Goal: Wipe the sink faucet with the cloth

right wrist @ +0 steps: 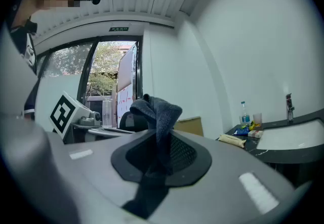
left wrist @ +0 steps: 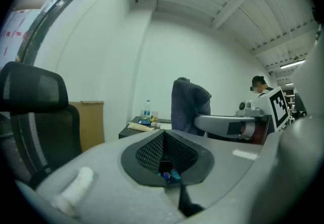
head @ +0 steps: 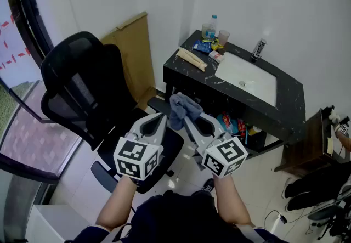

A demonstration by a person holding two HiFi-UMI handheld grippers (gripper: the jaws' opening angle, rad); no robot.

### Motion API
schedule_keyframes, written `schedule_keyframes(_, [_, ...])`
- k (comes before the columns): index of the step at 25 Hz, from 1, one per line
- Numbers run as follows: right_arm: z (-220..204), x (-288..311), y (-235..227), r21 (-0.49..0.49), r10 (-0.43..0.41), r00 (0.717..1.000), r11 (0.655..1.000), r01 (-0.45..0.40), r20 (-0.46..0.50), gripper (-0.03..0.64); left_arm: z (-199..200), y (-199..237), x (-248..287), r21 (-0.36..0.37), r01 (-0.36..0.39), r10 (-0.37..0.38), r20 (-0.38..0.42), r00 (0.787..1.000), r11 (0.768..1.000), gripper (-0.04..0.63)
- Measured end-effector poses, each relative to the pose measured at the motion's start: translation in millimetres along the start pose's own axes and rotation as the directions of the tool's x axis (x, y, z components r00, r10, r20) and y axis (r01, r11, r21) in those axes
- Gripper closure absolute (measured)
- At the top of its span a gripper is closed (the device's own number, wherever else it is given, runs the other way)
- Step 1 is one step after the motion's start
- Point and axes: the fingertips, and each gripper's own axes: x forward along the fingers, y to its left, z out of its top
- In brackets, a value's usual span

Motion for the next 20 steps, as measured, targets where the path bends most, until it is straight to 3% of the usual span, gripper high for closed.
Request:
schedule_keyframes(9, [9,-33,-85,0.019,-0.097,0.995,0.995,0.097,0.012,0.561,8,-51,82,0.017,0.104,-0.104,-0.013,0.995,0.994,0.594])
schedule_keyframes(20, [26,-118,-224,0.055,-0.248,0.968,0.968,0.246,0.038,0.561,19,-158,205,0.057,0.247,-0.245,-0.046,0.968,0.967,0.594])
